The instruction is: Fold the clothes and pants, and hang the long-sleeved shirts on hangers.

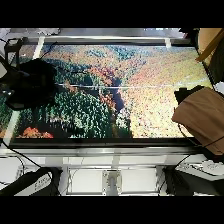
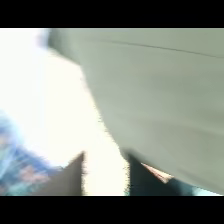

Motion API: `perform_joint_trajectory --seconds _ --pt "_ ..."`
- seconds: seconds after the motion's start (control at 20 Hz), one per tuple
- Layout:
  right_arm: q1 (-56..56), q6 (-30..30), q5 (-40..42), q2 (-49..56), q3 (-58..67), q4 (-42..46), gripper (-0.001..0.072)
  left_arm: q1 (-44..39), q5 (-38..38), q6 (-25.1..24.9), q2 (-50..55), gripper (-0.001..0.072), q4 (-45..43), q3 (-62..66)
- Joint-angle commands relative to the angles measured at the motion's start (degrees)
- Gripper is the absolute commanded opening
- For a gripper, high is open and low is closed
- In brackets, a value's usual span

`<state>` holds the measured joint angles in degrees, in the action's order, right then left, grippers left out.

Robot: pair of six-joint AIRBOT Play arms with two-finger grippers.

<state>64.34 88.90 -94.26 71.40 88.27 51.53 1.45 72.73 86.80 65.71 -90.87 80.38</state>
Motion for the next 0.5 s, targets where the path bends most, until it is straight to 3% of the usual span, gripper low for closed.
perform_joint_trajectory --seconds 0.0,0.15,0.45 --pt "-10.8 -5.7 4.5 -7.1 2.5 -18.2 0.0034 0.0 1.1 0.0 0.1 0.0015 0.0 0.0" --pt "-24.1 -11.2 4.8 -10.6 2.5 -17.1 0.0031 0.0 1.1 0.0 0.1 0.0015 0.0 0.0" --pt "-41.9 -11.1 -2.7 -10.9 2.5 -2.6 0.0032 0.0 1.1 0.0 0.2 0.0015 0.0 0.0"
